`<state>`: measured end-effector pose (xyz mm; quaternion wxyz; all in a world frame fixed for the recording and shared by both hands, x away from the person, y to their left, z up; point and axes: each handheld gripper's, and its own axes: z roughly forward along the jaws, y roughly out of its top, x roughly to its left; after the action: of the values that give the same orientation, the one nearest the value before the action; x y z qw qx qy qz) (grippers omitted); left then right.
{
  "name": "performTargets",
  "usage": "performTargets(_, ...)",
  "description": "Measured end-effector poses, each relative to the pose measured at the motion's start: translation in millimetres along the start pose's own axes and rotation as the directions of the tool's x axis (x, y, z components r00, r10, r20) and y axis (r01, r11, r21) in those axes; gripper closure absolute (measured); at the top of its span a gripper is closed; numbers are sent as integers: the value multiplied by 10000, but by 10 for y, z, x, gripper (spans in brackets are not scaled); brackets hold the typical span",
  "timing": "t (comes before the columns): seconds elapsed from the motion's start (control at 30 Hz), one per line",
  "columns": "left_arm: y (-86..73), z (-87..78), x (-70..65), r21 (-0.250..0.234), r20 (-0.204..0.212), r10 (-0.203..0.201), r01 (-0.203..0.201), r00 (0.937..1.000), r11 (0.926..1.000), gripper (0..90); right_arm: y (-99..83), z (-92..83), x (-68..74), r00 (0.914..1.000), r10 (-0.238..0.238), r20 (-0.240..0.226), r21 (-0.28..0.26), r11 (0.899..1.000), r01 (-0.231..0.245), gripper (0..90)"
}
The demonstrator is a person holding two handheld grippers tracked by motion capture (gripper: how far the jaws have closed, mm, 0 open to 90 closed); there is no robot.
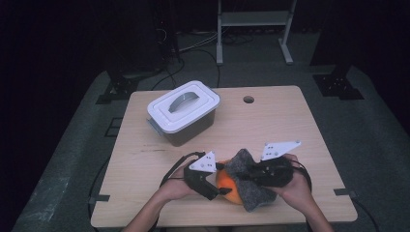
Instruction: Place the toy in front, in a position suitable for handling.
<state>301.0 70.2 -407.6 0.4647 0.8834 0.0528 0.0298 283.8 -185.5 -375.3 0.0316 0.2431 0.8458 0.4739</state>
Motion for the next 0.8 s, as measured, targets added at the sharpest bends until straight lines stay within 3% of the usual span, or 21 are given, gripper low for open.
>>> performTargets(0.07,3,0,-4,-5,-1,12,-12,10000,10000,230,-30,-25,-57,9998,183,82,-52,9998,-183,717)
performTargets(0.2,17,-5,36,-87,134,-386,387,9992,9992,189,-98,-20,-139,9981,614,-77,-80,9981,-615,717)
performTargets(0.3,11,-30,82,-532,555,-1183,1213,9914,9912,169,-108,9,-116,9974,641,-316,-11,9979,-642,717)
performTargets(0.37,12,-38,90,-664,609,-1387,1427,9885,9875,171,-115,43,-88,9948,630,-800,148,9980,-620,717)
performTargets(0.43,11,-6,54,-287,382,-1003,1015,9942,9944,202,-112,90,-36,9924,481,-1134,344,9984,-445,716)
performTargets(0.53,7,27,16,-199,261,-812,817,9964,9965,209,-54,90,35,9964,166,-834,479,9988,-126,717)
performTargets(0.67,32,48,-21,-250,254,-476,483,9985,9985,213,32,69,107,9977,-135,-657,30,9999,137,717)
performTargets(0.8,16,32,-12,-146,173,-445,448,9989,9989,218,-21,78,39,9987,-39,-512,104,9999,44,717)
